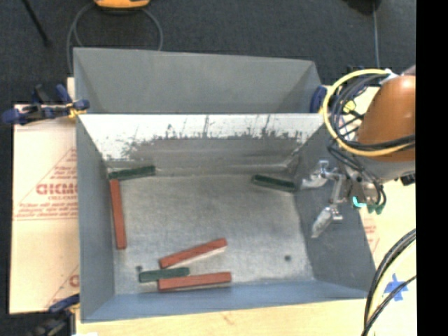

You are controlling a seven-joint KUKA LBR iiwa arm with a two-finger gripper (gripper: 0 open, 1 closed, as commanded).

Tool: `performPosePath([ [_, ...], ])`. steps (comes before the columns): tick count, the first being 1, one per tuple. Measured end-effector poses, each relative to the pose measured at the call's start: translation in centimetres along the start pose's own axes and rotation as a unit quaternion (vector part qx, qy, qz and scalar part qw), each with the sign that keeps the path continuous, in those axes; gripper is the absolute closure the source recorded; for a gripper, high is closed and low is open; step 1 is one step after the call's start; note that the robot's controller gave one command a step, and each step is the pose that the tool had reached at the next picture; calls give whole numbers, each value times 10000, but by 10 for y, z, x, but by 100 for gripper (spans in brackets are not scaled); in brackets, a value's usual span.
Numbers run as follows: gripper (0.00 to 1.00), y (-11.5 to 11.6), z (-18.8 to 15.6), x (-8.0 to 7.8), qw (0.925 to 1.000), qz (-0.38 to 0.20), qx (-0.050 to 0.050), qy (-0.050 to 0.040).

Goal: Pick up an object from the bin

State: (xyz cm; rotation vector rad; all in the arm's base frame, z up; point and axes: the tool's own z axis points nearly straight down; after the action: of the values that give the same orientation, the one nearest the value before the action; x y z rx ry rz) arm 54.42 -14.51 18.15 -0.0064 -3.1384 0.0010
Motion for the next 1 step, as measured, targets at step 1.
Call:
performPosePath([
  [1, 0, 1, -4, -2, 10000, -18, 7, -36],
])
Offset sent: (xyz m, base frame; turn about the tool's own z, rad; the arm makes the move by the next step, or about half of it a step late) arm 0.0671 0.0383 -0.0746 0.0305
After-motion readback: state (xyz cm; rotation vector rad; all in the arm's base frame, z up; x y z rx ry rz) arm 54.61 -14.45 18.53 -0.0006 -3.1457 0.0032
